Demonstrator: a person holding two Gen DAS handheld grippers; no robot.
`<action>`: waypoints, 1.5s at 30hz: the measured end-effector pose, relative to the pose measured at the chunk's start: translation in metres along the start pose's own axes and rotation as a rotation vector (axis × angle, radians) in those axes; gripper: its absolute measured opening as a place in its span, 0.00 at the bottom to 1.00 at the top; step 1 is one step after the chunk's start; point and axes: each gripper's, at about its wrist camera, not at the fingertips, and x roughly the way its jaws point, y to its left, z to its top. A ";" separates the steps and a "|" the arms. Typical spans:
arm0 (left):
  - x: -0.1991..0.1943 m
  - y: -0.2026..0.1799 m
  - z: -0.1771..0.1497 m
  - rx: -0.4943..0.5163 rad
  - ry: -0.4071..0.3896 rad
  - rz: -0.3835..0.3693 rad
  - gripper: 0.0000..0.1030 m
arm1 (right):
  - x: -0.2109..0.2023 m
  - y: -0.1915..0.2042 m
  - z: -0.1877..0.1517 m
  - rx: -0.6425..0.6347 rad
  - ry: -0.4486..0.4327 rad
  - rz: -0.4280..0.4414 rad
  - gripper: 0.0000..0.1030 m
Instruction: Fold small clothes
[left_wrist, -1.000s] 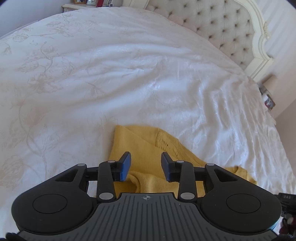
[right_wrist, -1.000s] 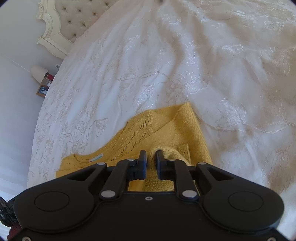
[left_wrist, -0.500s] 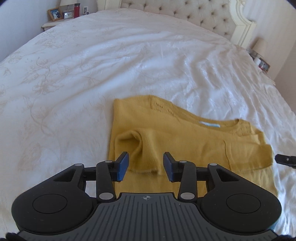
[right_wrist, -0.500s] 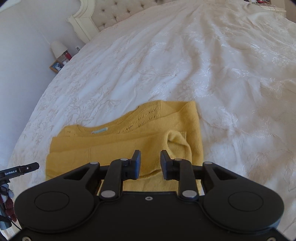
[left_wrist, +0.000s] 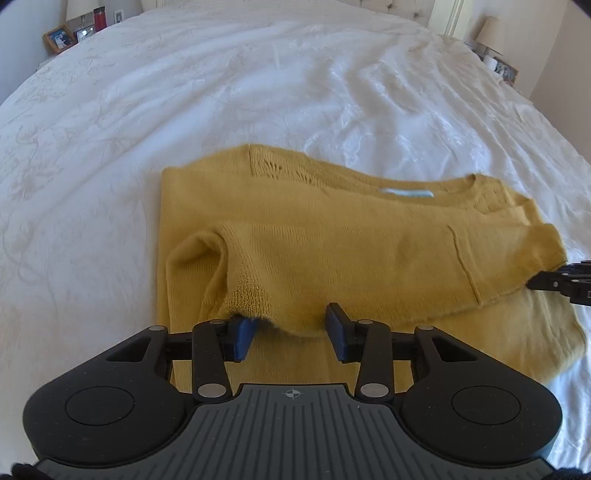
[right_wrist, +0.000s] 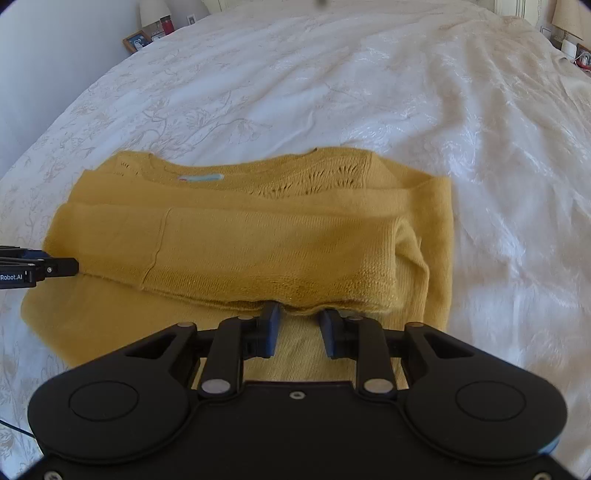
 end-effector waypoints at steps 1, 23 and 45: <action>0.005 0.003 0.012 -0.004 -0.013 0.005 0.38 | 0.004 -0.004 0.009 0.003 -0.011 -0.005 0.37; -0.012 0.020 0.028 -0.032 -0.035 0.078 0.40 | -0.011 -0.024 0.031 0.061 -0.075 -0.002 0.62; 0.038 0.066 0.053 -0.244 0.018 0.186 0.50 | 0.007 0.013 0.037 -0.005 -0.039 0.096 0.74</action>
